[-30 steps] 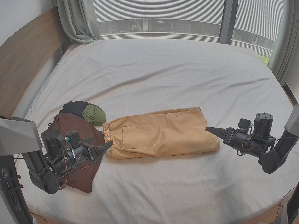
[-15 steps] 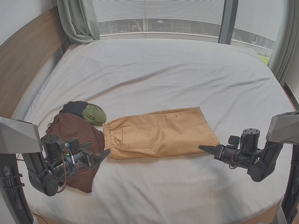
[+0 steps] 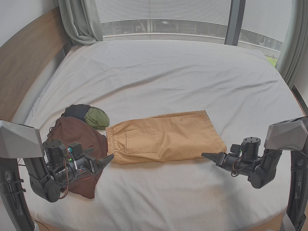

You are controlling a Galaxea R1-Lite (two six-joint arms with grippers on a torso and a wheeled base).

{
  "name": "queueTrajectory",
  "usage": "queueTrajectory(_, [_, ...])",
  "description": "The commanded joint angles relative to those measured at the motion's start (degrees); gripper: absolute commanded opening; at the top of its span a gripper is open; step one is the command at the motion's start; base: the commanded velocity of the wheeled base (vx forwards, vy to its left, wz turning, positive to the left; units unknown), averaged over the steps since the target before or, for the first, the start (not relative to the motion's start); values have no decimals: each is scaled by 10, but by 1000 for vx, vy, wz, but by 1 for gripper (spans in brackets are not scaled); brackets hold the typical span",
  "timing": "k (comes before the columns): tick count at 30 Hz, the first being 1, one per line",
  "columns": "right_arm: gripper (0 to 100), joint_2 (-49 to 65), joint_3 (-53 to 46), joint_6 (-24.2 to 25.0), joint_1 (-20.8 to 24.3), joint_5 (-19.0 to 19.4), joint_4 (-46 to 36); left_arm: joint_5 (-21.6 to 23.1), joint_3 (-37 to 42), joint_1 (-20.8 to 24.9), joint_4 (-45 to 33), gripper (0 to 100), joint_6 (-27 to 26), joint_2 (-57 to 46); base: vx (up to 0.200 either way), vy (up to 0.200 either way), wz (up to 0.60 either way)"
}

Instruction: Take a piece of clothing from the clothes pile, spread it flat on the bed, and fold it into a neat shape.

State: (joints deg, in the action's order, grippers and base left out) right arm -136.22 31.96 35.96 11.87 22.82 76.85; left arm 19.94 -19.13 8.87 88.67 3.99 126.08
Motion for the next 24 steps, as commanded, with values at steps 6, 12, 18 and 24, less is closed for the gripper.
queueTrajectory(6, [100,-70,48,17,2,-30,43,0,-1,0,0,100,1,2,0,0,0])
queueTrajectory(12, [100,-88,87,41,3,-33,44,0,-2,0,0,100,1,2,0,0,0])
queueTrajectory(18, [100,-113,117,45,12,-33,76,0,-3,0,0,100,2,6,0,0,0])
queueTrajectory(24, [100,-141,151,53,25,-66,102,0,-4,0,0,100,2,8,0,0,0])
